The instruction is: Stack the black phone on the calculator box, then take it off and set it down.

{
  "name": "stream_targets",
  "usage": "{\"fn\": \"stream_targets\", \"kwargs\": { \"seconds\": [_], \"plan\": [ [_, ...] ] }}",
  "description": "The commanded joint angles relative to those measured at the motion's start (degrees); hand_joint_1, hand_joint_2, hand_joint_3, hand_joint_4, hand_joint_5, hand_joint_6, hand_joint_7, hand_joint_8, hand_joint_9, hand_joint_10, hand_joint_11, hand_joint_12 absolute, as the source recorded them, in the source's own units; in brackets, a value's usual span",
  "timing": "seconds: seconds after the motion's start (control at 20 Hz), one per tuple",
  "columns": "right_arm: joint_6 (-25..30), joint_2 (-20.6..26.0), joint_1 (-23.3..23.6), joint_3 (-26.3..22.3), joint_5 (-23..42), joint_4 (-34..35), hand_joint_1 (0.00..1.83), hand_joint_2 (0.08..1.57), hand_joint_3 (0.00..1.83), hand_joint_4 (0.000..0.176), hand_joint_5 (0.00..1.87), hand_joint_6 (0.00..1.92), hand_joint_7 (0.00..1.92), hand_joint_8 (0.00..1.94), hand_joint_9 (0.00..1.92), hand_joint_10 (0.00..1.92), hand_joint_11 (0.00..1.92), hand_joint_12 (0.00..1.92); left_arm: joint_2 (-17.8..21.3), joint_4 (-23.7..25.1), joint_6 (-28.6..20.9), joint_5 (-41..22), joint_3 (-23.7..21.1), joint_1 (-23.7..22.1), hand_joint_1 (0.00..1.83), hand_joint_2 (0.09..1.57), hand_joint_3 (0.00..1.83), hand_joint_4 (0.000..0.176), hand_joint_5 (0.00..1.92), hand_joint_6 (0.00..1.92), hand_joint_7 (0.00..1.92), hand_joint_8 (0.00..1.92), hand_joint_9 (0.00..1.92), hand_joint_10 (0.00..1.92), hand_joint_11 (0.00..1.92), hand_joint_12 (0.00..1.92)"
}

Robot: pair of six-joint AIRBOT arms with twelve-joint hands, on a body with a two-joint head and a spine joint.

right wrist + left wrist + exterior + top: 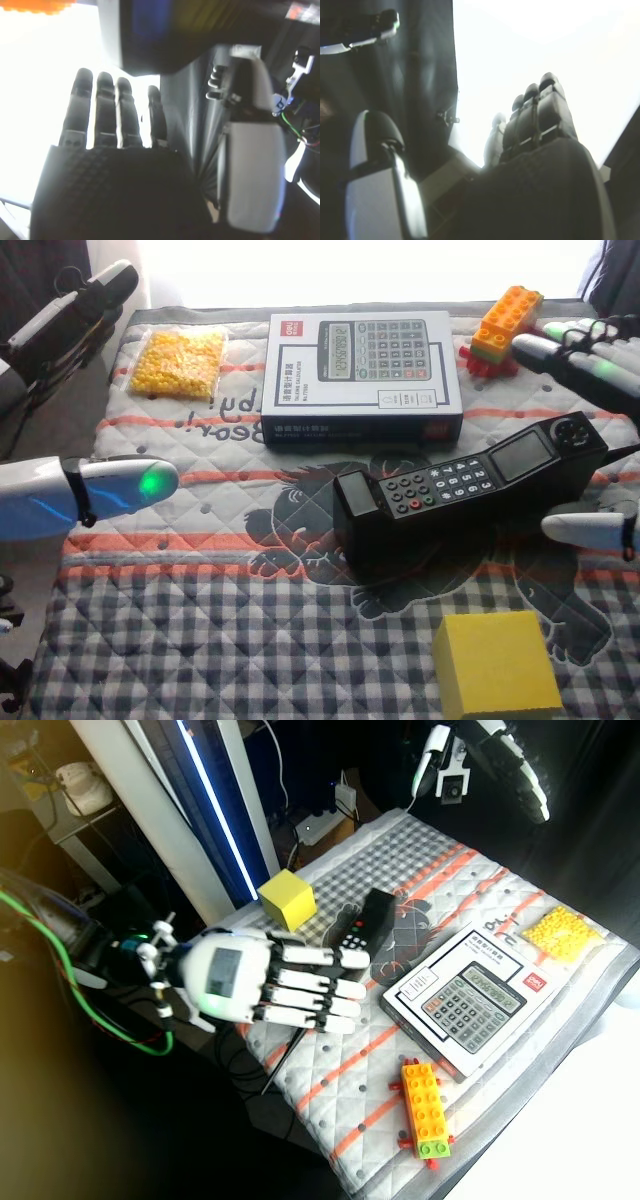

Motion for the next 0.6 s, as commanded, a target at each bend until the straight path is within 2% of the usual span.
{"fn": "stream_targets", "kwargs": {
  "seconds": [0.0,0.05,0.1,0.15,0.2,0.25,0.3,0.35,0.4,0.45,0.5,0.55],
  "plan": [
    [0.35,0.96,-0.39,-0.49,11.71,1.31,0.69,0.88,0.00,0.165,0.00,0.00,0.00,0.00,0.00,0.00,0.00,0.00,0.56,0.43,-1.76,-9.73,0.15,0.12,0.75,0.89,0.02,0.145,0.00,0.00,0.00,0.00,0.00,0.00,0.00,0.00],
    [0.35,1.56,-1.45,-1.21,14.66,2.16,0.69,0.88,0.00,0.174,0.00,0.00,0.00,0.00,0.00,0.00,0.00,0.00,0.76,0.62,-3.54,-11.71,0.15,0.83,0.72,0.88,0.01,0.160,0.00,0.00,0.00,0.00,0.00,0.00,0.01,0.00],
    [0.35,2.19,-2.75,-1.94,17.94,3.14,0.69,0.88,0.00,0.152,0.00,0.00,0.00,0.00,0.00,0.00,0.00,0.00,0.97,0.90,-5.82,-14.13,0.14,1.80,0.66,0.87,0.00,0.173,0.00,0.00,0.00,0.00,0.00,0.00,0.02,0.01],
    [0.35,2.62,-3.79,-2.42,20.50,4.09,0.73,0.87,0.00,0.149,0.00,0.00,0.05,0.00,0.06,0.01,0.05,0.02,1.16,1.26,-8.27,-16.45,0.16,2.75,0.61,0.85,0.00,0.144,0.00,0.00,0.00,0.00,0.01,0.01,0.04,0.02],
    [0.35,2.97,-4.88,-2.83,22.86,4.99,0.75,0.88,0.00,0.152,0.01,0.00,0.09,0.01,0.09,0.01,0.07,0.03,1.24,1.60,-10.06,-17.99,0.22,3.37,0.60,0.87,0.01,0.127,0.00,0.00,0.01,0.00,0.02,0.01,0.06,0.03],
    [0.35,3.34,-5.83,-3.13,25.59,5.73,0.77,0.92,0.01,0.128,0.00,0.00,0.10,0.01,0.07,0.00,0.01,0.00,1.27,2.27,-12.50,-19.96,0.37,4.10,0.60,0.96,0.01,0.122,0.00,0.00,0.05,0.00,0.06,0.01,0.08,0.06],
    [0.35,3.64,-6.13,-3.36,27.33,5.79,0.71,1.04,0.02,0.111,0.00,0.00,0.05,0.00,0.04,0.00,0.01,0.01,1.30,2.74,-13.94,-21.24,0.46,4.44,0.60,0.98,0.01,0.131,0.01,0.00,0.06,0.00,0.06,0.00,0.06,0.06],
    [0.33,4.08,-6.29,-3.68,29.22,5.73,0.74,1.05,0.01,0.127,0.06,0.01,0.09,0.00,0.08,0.01,0.07,0.03,1.32,2.95,-14.86,-22.92,0.51,4.77,0.61,1.02,0.00,0.107,0.04,0.01,0.07,0.00,0.07,0.00,0.01,0.21],
    [0.26,4.35,-6.43,-3.87,30.32,5.60,0.70,1.06,0.01,0.107,0.01,0.00,0.10,0.00,0.10,0.01,0.09,0.04,1.32,2.95,-15.11,-24.00,0.52,4.93,0.55,1.04,0.00,0.053,0.12,0.01,0.12,0.01,0.09,0.00,0.00,0.25],
    [-0.28,4.67,-6.65,-4.18,31.92,5.45,0.72,1.06,0.00,0.105,0.00,0.00,0.09,0.00,0.10,0.01,0.07,0.03,1.31,2.90,-15.41,-26.03,0.59,4.97,0.51,1.10,0.01,0.014,0.12,0.00,0.11,0.00,0.07,0.00,0.00,0.16],
    [-1.21,5.03,-6.74,-4.63,32.50,5.56,0.74,1.06,0.00,0.142,0.04,0.01,0.08,0.00,0.08,0.00,0.04,0.02,1.30,2.77,-15.71,-27.48,0.82,4.95,0.39,1.13,0.01,0.000,0.11,0.00,0.11,0.00,0.07,0.00,0.00,0.09],
    [-2.38,5.34,-6.71,-4.94,32.51,5.73,0.68,1.08,0.01,0.156,0.01,0.00,0.06,0.00,0.08,0.00,0.05,0.02,1.30,2.53,-15.96,-28.87,1.01,4.95,0.39,1.13,0.01,0.000,0.13,0.00,0.13,0.01,0.08,0.01,0.00,0.08]
  ]
}}
